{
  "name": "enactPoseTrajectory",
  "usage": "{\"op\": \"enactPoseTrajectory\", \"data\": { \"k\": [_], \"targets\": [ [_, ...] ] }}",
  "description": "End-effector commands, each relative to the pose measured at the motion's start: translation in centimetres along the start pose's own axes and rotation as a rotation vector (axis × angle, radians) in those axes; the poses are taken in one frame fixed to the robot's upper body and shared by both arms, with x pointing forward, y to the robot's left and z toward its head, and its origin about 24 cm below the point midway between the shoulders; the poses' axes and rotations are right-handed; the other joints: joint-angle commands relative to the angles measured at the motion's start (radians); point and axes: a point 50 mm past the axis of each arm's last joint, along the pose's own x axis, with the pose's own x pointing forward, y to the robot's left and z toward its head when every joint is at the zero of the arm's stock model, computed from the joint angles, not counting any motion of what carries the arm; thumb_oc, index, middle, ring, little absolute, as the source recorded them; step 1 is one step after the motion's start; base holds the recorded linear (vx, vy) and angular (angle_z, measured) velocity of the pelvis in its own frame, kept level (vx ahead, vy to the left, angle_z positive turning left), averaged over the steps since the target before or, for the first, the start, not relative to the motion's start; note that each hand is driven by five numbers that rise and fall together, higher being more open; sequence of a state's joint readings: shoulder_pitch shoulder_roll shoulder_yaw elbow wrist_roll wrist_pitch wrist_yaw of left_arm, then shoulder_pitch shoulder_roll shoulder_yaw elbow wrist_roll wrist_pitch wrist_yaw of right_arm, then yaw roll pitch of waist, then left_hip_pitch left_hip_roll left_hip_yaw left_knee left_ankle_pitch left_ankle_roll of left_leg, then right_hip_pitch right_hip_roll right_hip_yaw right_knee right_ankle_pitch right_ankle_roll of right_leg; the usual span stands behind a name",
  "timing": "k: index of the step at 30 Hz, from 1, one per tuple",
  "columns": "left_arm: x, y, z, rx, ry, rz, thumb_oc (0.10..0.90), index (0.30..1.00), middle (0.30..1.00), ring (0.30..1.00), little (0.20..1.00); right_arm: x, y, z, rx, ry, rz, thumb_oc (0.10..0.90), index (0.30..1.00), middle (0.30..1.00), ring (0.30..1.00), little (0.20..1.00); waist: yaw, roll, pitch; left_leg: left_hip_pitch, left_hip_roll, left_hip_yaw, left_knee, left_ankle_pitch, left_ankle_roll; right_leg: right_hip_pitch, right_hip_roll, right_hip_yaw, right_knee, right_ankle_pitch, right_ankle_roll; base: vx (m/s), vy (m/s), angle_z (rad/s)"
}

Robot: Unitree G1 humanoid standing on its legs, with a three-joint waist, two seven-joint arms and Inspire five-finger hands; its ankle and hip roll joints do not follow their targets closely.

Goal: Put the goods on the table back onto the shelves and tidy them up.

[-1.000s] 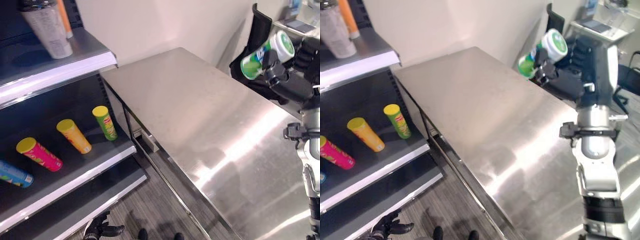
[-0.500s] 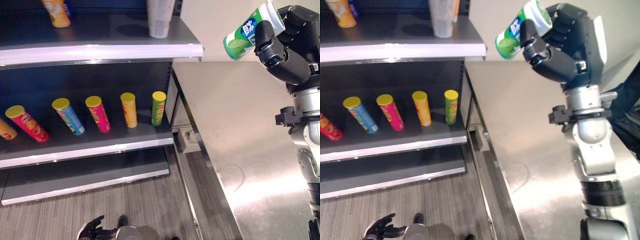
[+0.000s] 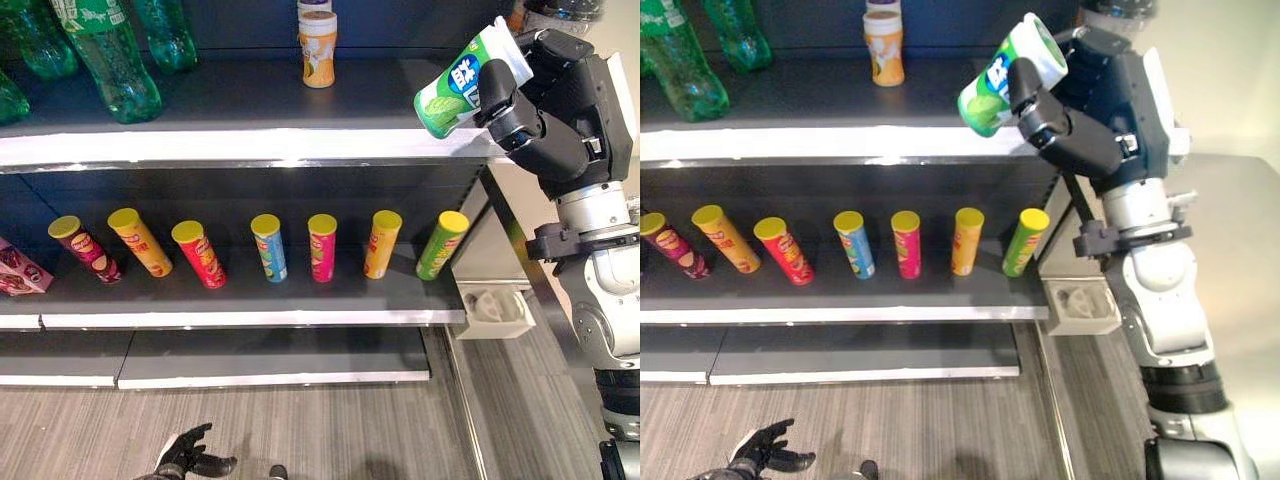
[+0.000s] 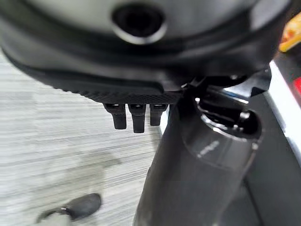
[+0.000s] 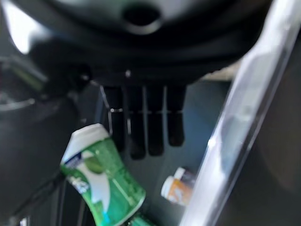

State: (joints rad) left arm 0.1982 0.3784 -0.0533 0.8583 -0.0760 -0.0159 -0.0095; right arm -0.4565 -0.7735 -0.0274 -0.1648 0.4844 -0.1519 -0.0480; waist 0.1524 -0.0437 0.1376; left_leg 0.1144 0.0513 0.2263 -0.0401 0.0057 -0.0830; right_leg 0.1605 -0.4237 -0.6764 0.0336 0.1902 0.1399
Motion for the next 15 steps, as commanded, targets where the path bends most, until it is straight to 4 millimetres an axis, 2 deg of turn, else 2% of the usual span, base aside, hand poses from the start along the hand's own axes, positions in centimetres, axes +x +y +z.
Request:
{"op": "enactPoseTrajectory", "data": {
  "k": [1,2,3,4,5,7,8,12,15],
  "targets": [
    [0.3,0.7,1.6,0.036,-0.066,0.025,0.8,0.9,0.9,0.9,0.9,2.2,-0.6,5.0,-0.011,-0.266,-0.038,0.4,0.3,0.3,0.3,0.3,0.002,0.001,-0.07,-0.007,0.017,-0.013,-0.042,-0.069,0.007,-0.127,-0.033,0.1,0.077,-0.037,0.108,-0.08,0.091,-0.01],
    [0.4,1.1,2.2,0.035,-0.088,0.037,0.8,0.9,0.9,0.9,0.9,2.0,-0.5,5.3,-0.019,-0.272,-0.023,0.4,0.3,0.3,0.3,0.3,-0.025,-0.002,-0.046,-0.017,0.012,-0.026,-0.042,-0.044,0.019,-0.173,0.016,0.232,0.111,-0.059,0.09,-0.07,0.037,0.31],
    [0.3,1.2,2.5,0.03,-0.102,0.035,0.8,0.9,0.9,0.9,0.9,2.0,-0.3,5.5,-0.016,-0.284,-0.013,0.4,0.3,0.3,0.3,0.3,-0.033,-0.002,-0.041,-0.02,0.018,-0.04,-0.042,-0.039,0.018,-0.185,0.076,0.322,0.085,-0.113,0.074,-0.06,-0.017,0.4],
    [0.4,1.4,2.7,0.031,-0.106,0.043,0.8,0.9,0.9,0.9,0.9,2.2,-0.4,5.8,-0.017,-0.291,-0.012,0.4,0.3,0.3,0.3,0.3,-0.03,-0.01,-0.04,-0.025,0.016,-0.058,-0.039,-0.035,0.016,-0.17,0.095,0.346,0.057,-0.13,0.072,0.04,-0.115,0.44],
    [0.4,1.5,2.4,0.024,-0.092,0.049,0.8,0.9,0.9,0.9,0.9,2.6,-0.1,5.9,-0.005,-0.295,0.001,0.4,0.3,0.3,0.3,0.3,-0.025,-0.023,-0.049,-0.033,0.014,-0.077,-0.036,-0.026,0.015,-0.146,0.115,0.354,0.01,-0.126,0.068,0.07,-0.138,0.53],
    [0.3,1.1,1.7,0.008,-0.067,0.043,0.8,0.9,0.9,0.9,0.9,3.2,0.4,5.6,0.007,-0.282,0.021,0.4,0.3,0.3,0.3,0.3,-0.013,-0.03,-0.065,-0.031,0.023,-0.079,-0.03,-0.025,0.01,-0.108,0.132,0.344,-0.041,-0.118,0.068,0.1,-0.156,0.42],
    [0.1,0.6,0.4,0.013,-0.023,0.026,0.8,0.9,0.9,0.9,0.9,4.1,1.1,5.3,0.002,-0.256,0.068,0.4,0.3,0.3,0.3,0.3,0.008,-0.039,-0.083,-0.031,0.039,-0.092,-0.03,-0.019,-0.002,-0.075,0.149,0.329,-0.081,-0.121,0.066,0.08,-0.131,0.01],
    [0.0,0.3,0.0,0.009,-0.008,0.024,0.8,0.9,0.9,0.9,0.9,5.0,1.5,5.3,-0.023,-0.241,0.1,0.4,0.3,0.3,0.3,0.3,0.016,-0.044,-0.087,-0.032,0.044,-0.104,-0.031,-0.014,-0.009,-0.062,0.15,0.304,-0.084,-0.124,0.064,0.03,-0.053,0.11],
    [-0.1,0.1,-0.8,0.013,0.017,0.022,0.8,0.9,0.9,0.9,0.9,6.3,1.5,5.2,-0.054,-0.217,0.105,0.4,0.3,0.3,0.3,0.3,0.034,-0.058,-0.091,-0.033,0.043,-0.117,-0.032,-0.015,-0.012,-0.051,0.145,0.273,-0.076,-0.129,0.063,0.02,-0.017,0.26]
  ]
}}
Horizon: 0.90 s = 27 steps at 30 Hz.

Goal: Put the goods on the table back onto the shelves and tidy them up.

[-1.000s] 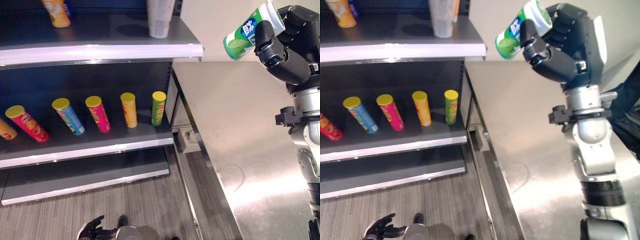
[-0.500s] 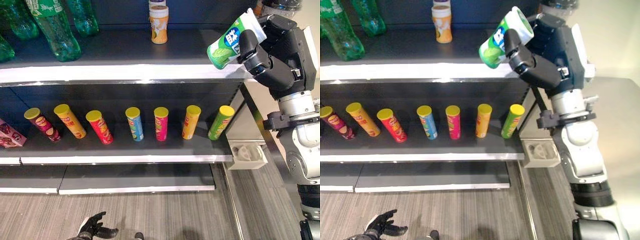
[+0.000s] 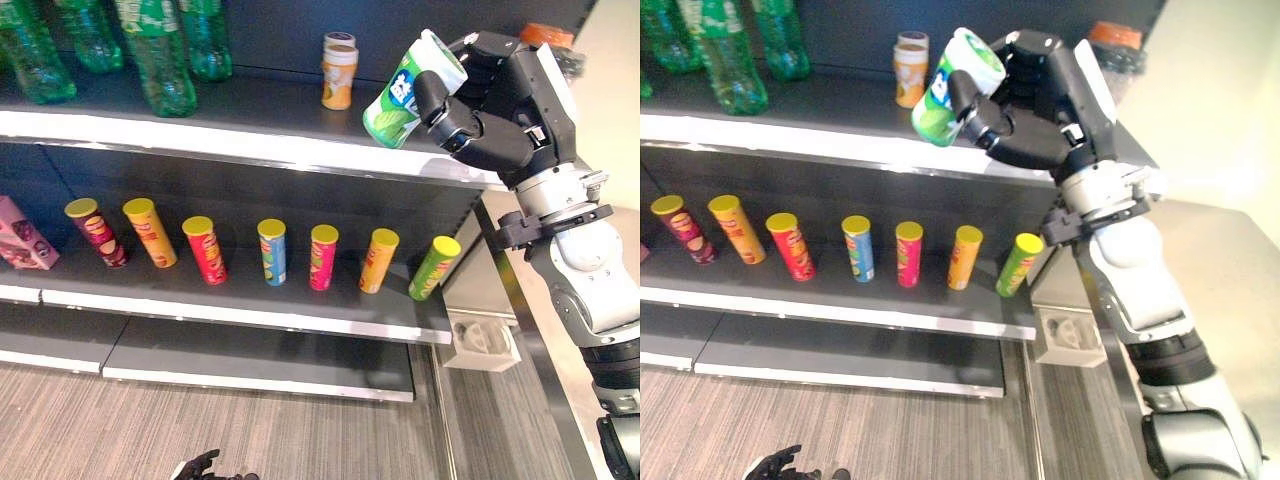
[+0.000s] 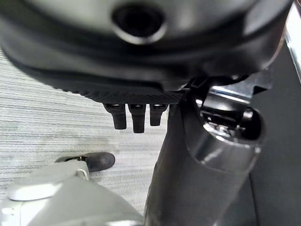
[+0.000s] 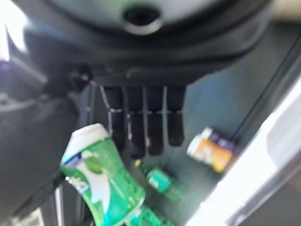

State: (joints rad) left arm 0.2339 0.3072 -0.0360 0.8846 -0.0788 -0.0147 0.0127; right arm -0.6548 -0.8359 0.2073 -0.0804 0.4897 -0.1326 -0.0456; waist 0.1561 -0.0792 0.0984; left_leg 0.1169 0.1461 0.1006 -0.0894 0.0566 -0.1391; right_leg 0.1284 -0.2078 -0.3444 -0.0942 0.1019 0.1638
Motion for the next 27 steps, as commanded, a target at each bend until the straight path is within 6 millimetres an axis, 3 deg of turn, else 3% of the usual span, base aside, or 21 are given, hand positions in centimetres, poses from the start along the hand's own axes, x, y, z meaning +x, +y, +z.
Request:
{"op": "enactPoseTrajectory", "data": {
  "k": [1,9,19,27],
  "targets": [
    [0.2,2.2,1.4,0.068,-0.044,0.043,0.8,0.9,0.9,0.9,0.9,3.1,-2.3,5.2,-0.052,-0.22,-0.068,0.4,0.3,0.3,0.3,0.3,0.033,-0.025,-0.051,-0.036,-0.052,0.006,0.019,-0.066,0.044,-0.016,-0.072,-0.065,0.053,-0.04,0.039,0.01,-0.011,0.2],
    [0.2,2.8,0.7,-0.017,-0.016,0.082,0.8,0.9,0.9,0.9,0.9,5.5,-2.6,3.8,-0.15,-0.111,-0.047,0.4,0.3,0.3,0.3,0.3,0.067,-0.042,-0.048,-0.044,-0.062,-0.026,0.019,-0.064,0.047,-0.008,-0.09,-0.113,0.068,-0.035,0.044,0.01,0.004,0.19],
    [0.0,3.9,1.2,-0.03,-0.048,0.097,0.8,0.9,0.9,0.9,0.9,5.5,-7.1,2.7,-0.297,0.069,-0.055,0.4,0.3,0.3,0.3,0.3,0.092,-0.083,-0.024,-0.059,-0.067,-0.048,0.021,-0.067,0.046,-0.002,-0.102,-0.152,0.079,-0.028,0.054,0.0,0.001,0.12],
    [0.0,4.0,0.7,-0.033,-0.029,0.099,0.8,0.9,0.9,0.9,0.9,6.4,-7.7,2.3,-0.316,0.105,-0.085,0.4,0.3,0.3,0.3,0.3,0.096,-0.099,-0.018,-0.06,-0.062,-0.045,0.02,-0.069,0.046,-0.006,-0.097,-0.148,0.074,-0.025,0.052,0.0,0.0,0.0]
  ]
}}
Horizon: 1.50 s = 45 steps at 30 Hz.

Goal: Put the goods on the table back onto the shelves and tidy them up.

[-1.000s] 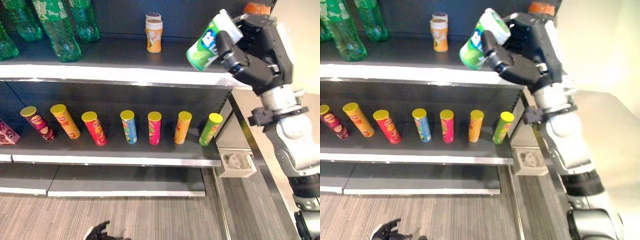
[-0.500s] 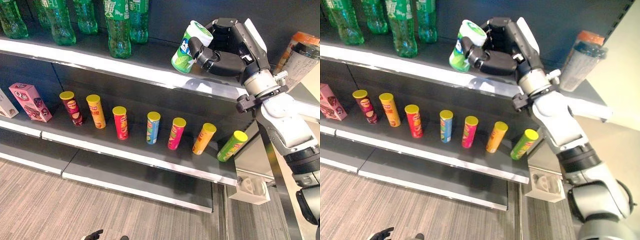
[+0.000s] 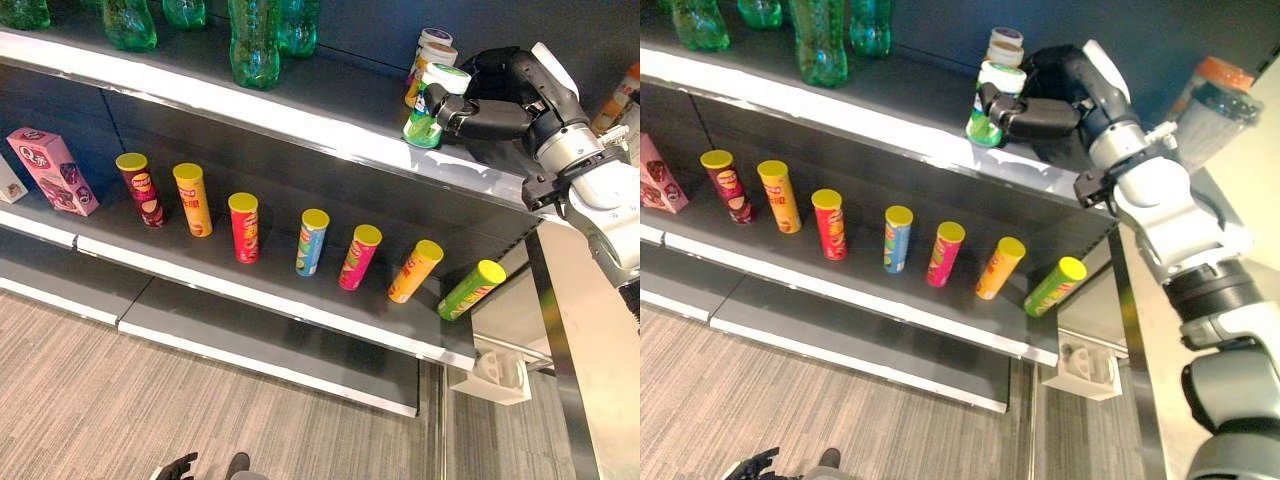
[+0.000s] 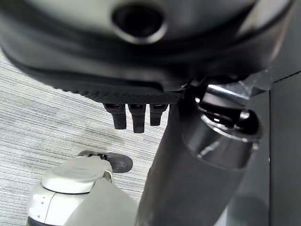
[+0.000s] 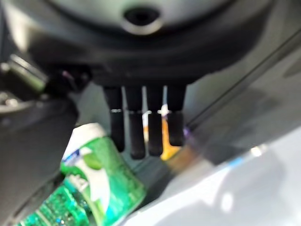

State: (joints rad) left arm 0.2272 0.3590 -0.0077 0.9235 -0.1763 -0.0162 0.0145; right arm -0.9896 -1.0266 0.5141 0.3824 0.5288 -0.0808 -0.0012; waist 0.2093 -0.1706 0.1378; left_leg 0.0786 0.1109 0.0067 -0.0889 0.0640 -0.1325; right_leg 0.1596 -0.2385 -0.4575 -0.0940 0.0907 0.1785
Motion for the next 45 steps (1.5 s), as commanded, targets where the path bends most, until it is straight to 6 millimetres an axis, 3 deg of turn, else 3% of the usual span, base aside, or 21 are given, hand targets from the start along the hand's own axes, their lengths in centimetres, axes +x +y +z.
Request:
{"op": "enactPoseTrajectory", "data": {
  "k": [1,23,24,25,36,41,44,45],
  "targets": [
    [0.1,1.5,1.2,0.048,-0.055,0.034,0.8,0.9,0.9,0.9,0.9,1.8,-3.2,6.0,-0.034,-0.2,-0.106,0.4,0.3,0.3,0.3,0.3,0.042,-0.007,-0.056,-0.022,-0.027,0.049,0.02,-0.076,0.039,-0.038,-0.065,-0.035,0.074,-0.014,0.037,0.0,0.0,0.0],
    [0.1,1.5,1.2,0.046,-0.054,0.042,0.8,0.9,0.9,0.9,0.9,2.8,-2.8,5.5,-0.039,-0.17,-0.163,0.4,0.3,0.3,0.3,0.3,0.046,-0.014,-0.053,-0.015,-0.029,0.053,0.017,-0.084,0.043,-0.036,-0.063,-0.033,0.065,-0.004,0.039,0.0,0.001,0.0],
    [0.1,1.5,1.1,0.047,-0.051,0.041,0.8,0.9,0.9,0.9,0.9,2.8,-2.8,5.5,-0.041,-0.169,-0.163,0.431,0.347,0.347,0.347,0.347,0.046,-0.014,-0.052,-0.016,-0.029,0.053,0.017,-0.084,0.043,-0.036,-0.063,-0.033,0.064,-0.004,0.039,0.0,0.0,0.0],
    [0.1,1.6,1.0,0.048,-0.047,0.045,0.8,0.9,0.9,0.9,0.9,2.8,-2.9,5.5,-0.057,-0.167,-0.165,0.8,0.9,0.9,0.9,0.9,0.046,-0.015,-0.051,-0.015,-0.029,0.053,0.017,-0.084,0.043,-0.037,-0.063,-0.033,0.065,-0.003,0.038,0.0,0.0,0.0],
    [0.0,1.4,0.8,0.046,-0.041,0.045,0.8,0.9,0.9,0.9,0.9,1.8,-4.3,6.6,-0.053,-0.228,-0.222,0.8,0.9,0.9,0.9,0.9,0.015,-0.006,-0.058,-0.005,-0.025,0.069,0.013,-0.09,0.043,-0.041,-0.062,-0.016,0.061,-0.001,0.039,0.0,-0.001,-0.03],
    [0.0,1.1,0.4,0.025,-0.025,0.057,0.8,0.9,0.9,0.9,0.9,-1.2,-5.6,8.6,-0.046,-0.385,-0.293,0.8,0.9,0.9,0.9,0.9,-0.019,0.01,-0.058,0.001,-0.023,0.081,0.01,-0.094,0.044,-0.047,-0.061,-0.005,0.059,-0.001,0.041,0.0,-0.001,-0.06],
    [0.0,1.1,0.4,0.014,-0.025,0.06,0.8,0.9,0.9,0.9,0.9,-3.0,-5.3,8.9,-0.011,-0.452,-0.309,0.8,0.9,0.9,0.9,0.9,-0.029,0.01,-0.062,-0.003,-0.028,0.081,0.008,-0.091,0.047,-0.052,-0.065,-0.004,0.057,0.002,0.041,0.0,0.0,0.0],
    [0.1,0.7,0.5,0.002,-0.03,0.054,0.8,0.9,0.9,0.9,0.9,-4.5,-4.3,9.1,0.037,-0.513,-0.278,0.8,0.9,0.9,0.9,0.9,-0.042,0.019,-0.063,-0.004,-0.027,0.084,0.007,-0.092,0.048,-0.055,-0.066,-0.003,0.057,0.001,0.042,-0.01,-0.01,-0.08]
  ]
}}
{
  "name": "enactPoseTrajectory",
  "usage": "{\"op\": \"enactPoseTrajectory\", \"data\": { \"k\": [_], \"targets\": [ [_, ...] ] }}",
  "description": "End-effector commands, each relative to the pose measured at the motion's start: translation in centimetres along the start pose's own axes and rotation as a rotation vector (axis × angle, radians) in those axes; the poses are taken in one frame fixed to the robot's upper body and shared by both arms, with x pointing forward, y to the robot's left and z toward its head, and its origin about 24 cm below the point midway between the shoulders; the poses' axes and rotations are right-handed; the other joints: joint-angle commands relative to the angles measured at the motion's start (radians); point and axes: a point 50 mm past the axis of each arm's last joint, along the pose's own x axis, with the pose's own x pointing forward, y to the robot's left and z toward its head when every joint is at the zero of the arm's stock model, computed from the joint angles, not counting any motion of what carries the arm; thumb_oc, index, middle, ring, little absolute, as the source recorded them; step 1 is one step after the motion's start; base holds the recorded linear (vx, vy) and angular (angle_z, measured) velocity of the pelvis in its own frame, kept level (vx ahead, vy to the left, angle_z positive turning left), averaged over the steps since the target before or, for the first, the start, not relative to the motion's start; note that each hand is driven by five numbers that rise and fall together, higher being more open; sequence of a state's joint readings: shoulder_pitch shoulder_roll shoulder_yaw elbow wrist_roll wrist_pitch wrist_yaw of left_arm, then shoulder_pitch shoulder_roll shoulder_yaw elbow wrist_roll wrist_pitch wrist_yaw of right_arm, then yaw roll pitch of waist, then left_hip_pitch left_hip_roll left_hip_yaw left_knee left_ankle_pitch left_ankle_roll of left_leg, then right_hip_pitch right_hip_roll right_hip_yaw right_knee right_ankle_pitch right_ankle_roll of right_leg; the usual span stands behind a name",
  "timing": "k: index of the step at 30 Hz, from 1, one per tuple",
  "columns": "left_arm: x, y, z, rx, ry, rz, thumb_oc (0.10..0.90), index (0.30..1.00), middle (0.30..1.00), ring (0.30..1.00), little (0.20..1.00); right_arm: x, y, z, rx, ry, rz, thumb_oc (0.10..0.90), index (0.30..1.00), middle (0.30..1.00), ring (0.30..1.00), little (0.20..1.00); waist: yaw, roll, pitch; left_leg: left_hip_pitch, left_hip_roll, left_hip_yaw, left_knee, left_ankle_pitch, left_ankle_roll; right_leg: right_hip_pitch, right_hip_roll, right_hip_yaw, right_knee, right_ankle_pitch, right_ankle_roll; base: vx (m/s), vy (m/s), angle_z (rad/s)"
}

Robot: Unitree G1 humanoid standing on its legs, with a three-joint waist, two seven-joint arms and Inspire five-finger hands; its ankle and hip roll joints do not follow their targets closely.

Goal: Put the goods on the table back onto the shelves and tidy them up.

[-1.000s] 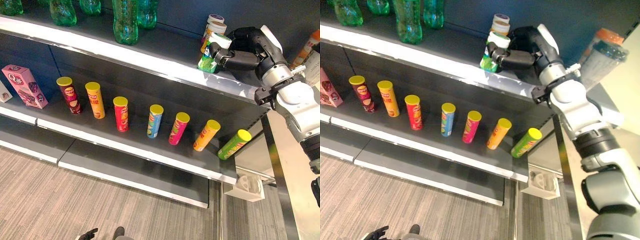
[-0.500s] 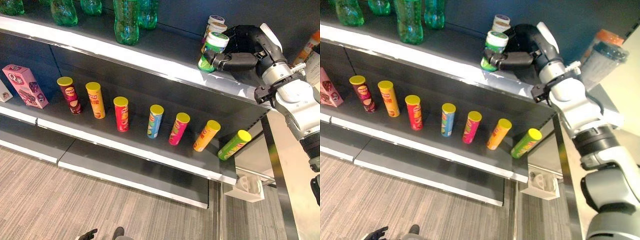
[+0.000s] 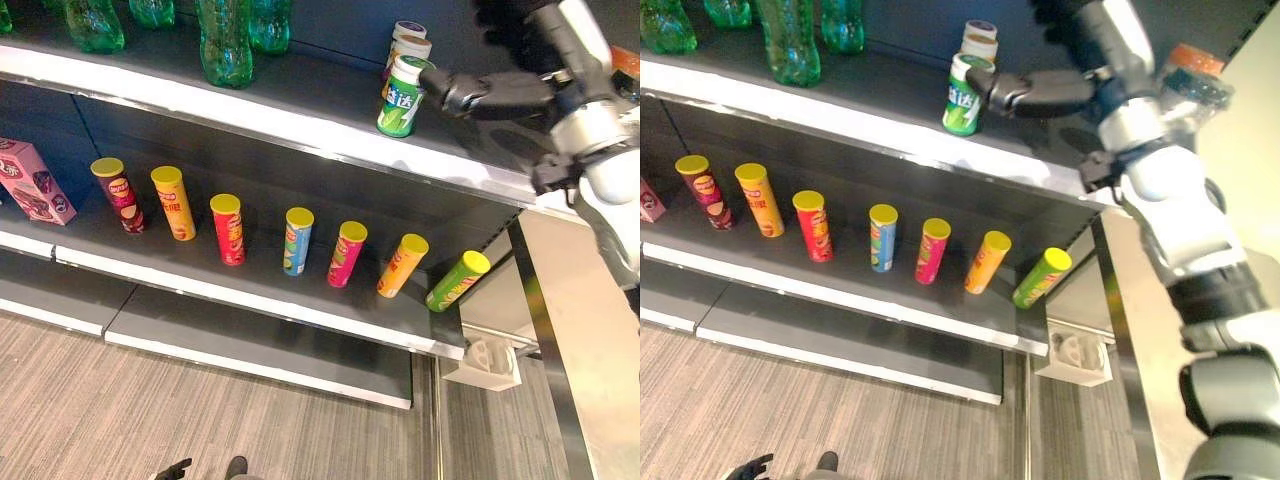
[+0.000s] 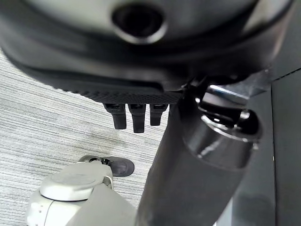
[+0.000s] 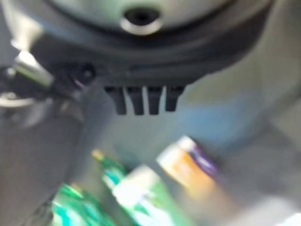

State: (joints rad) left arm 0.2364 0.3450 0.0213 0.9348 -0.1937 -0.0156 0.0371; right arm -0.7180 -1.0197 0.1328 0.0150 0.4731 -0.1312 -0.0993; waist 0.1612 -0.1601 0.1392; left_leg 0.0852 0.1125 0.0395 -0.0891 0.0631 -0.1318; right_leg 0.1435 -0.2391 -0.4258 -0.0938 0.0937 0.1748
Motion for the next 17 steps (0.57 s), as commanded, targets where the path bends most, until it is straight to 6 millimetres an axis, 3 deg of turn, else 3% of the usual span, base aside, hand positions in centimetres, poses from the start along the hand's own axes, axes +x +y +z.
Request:
{"op": "enactPoseTrajectory", "data": {
  "k": [1,3,7,8,12,14,16,17],
  "targets": [
    [0.2,0.2,1.2,0.046,-0.053,0.008,0.8,0.9,0.9,0.9,0.9,-0.4,-1.3,4.4,0.065,-0.243,-0.062,0.8,0.9,0.9,0.9,0.9,0.0,0.015,-0.064,-0.011,-0.028,0.056,0.007,-0.091,0.048,-0.042,-0.066,-0.032,0.057,-0.004,0.046,0.0,-0.018,-0.08],
    [0.1,-0.6,1.3,0.04,-0.061,-0.022,0.8,0.9,0.9,0.9,0.9,-3.5,1.3,3.3,0.306,-0.228,0.011,0.8,0.9,0.9,0.9,0.9,-0.013,0.027,-0.063,-0.007,-0.028,0.063,0.006,-0.093,0.049,-0.045,-0.067,-0.025,0.058,-0.006,0.045,0.0,-0.028,-0.15],
    [0.3,-0.6,2.1,0.021,-0.08,-0.027,0.8,0.9,0.9,0.9,0.9,-7.3,4.5,0.9,0.542,-0.105,0.095,0.8,0.9,0.9,0.9,0.9,-0.038,0.046,-0.059,-0.002,-0.028,0.076,0.007,-0.094,0.051,-0.052,-0.07,-0.01,0.063,-0.01,0.042,-0.01,-0.022,-0.14],
    [0.3,-0.6,2.6,0.037,-0.099,-0.039,0.8,0.9,0.9,0.9,0.9,-9.6,6.4,-0.3,0.655,-0.016,0.143,0.8,0.9,0.9,0.9,0.9,-0.054,0.059,-0.059,0.005,-0.028,0.086,0.006,-0.097,0.051,-0.055,-0.071,0.001,0.062,-0.011,0.041,0.02,-0.007,-0.25],
    [0.2,-0.6,4.0,0.082,-0.166,-0.084,0.8,0.9,0.9,0.9,0.9,-14.8,9.6,-2.9,0.861,0.215,0.261,0.8,0.9,0.9,0.9,0.9,-0.091,0.083,-0.061,0.018,-0.021,0.11,0.005,-0.1,0.047,-0.061,-0.07,0.018,0.062,-0.014,0.039,0.02,-0.023,-0.21],
    [0.2,-0.7,4.8,0.097,-0.196,-0.103,0.8,0.9,0.9,0.9,0.9,-18.0,11.1,-4.8,0.917,0.385,0.304,0.8,0.9,0.9,0.9,0.9,-0.113,0.09,-0.068,0.016,-0.022,0.122,0.002,-0.095,0.045,-0.07,-0.07,0.028,0.056,-0.011,0.038,0.03,-0.017,-0.16],
    [0.2,-0.7,5.0,0.103,-0.203,-0.109,0.8,0.9,0.9,0.9,0.9,-19.8,11.4,-5.8,0.853,0.496,0.369,0.8,0.9,0.9,0.9,0.9,-0.123,0.093,-0.068,0.017,-0.019,0.13,0.002,-0.093,0.043,-0.074,-0.068,0.034,0.056,-0.01,0.037,0.0,-0.012,-0.23],
    [0.1,-0.7,5.3,0.107,-0.219,-0.122,0.8,0.9,0.9,0.9,0.9,-21.8,11.5,-7.0,0.805,0.618,0.414,0.8,0.9,0.9,0.9,0.9,-0.133,0.096,-0.068,0.018,-0.017,0.136,0.002,-0.093,0.041,-0.077,-0.065,0.04,0.052,-0.008,0.037,-0.01,-0.006,-0.32]
  ]
}}
